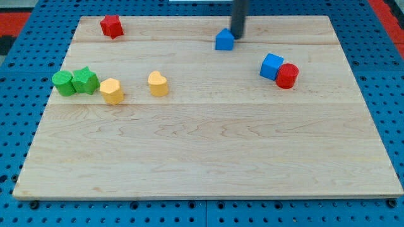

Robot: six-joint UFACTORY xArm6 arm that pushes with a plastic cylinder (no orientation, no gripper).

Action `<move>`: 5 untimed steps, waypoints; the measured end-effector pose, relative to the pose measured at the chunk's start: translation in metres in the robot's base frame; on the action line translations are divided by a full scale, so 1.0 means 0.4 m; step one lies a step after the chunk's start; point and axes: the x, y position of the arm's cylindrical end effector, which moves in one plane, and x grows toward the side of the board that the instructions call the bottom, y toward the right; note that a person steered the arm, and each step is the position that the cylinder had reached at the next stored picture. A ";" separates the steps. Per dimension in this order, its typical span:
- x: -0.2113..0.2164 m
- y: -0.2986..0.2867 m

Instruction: Adjust the red circle to the bottom of green star

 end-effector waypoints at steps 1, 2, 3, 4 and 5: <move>0.022 0.103; 0.187 0.131; 0.188 -0.050; 0.098 -0.053; 0.037 -0.052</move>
